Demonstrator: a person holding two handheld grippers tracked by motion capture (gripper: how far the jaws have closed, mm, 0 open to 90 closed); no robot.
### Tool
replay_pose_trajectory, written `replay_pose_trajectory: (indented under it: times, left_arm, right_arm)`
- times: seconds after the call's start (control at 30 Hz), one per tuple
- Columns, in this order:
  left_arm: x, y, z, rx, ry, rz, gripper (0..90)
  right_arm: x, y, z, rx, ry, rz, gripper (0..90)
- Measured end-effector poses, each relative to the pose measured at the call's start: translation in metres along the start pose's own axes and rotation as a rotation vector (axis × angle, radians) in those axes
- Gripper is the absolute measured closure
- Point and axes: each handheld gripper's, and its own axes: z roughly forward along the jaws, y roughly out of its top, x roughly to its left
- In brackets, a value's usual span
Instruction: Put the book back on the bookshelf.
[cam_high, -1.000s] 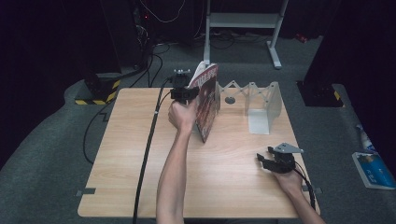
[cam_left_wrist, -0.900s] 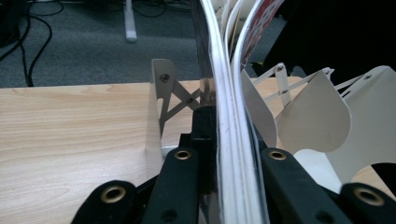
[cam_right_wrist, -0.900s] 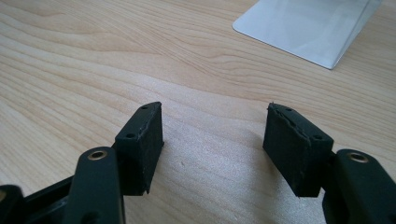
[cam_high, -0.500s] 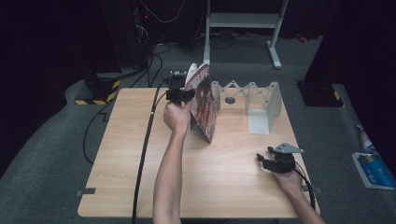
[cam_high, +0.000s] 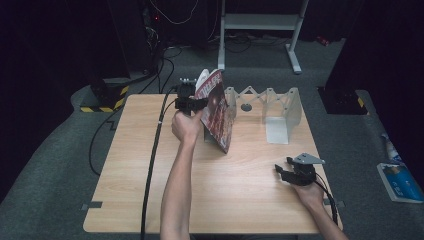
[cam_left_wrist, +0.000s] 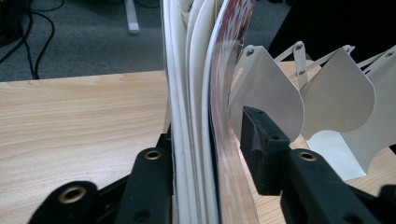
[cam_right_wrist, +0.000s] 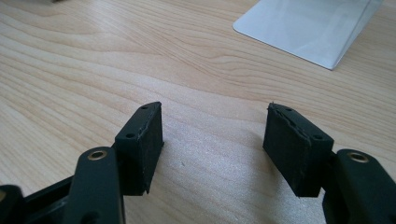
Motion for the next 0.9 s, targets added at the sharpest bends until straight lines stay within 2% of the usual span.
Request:
replay_pose_trajectory:
  times: [0.13,0.23,0.53,0.9]
  left_arm:
    - [0.0006,-0.0009,-0.0006,0.006,0.005,0.002,57.8]
    - [0.0003,-0.0021,-0.0008,0.012,0.022,0.028,55.0]
    - [0.0021,-0.0042,-0.0020,0.022,0.014,0.034,47.4]
    - [0.0007,-0.0061,-0.0048,0.029,0.018,0.076,40.8]
  right_arm:
    - [-0.0001,0.0000,0.0000,0.000,-0.001,-0.001,37.3]
    - [0.0000,0.0000,0.0000,0.000,0.000,0.000,37.3]
    - [-0.0001,0.0000,0.0001,-0.001,0.000,-0.001,37.2]
    - [0.0000,-0.0001,0.0001,-0.001,-0.001,-0.001,37.2]
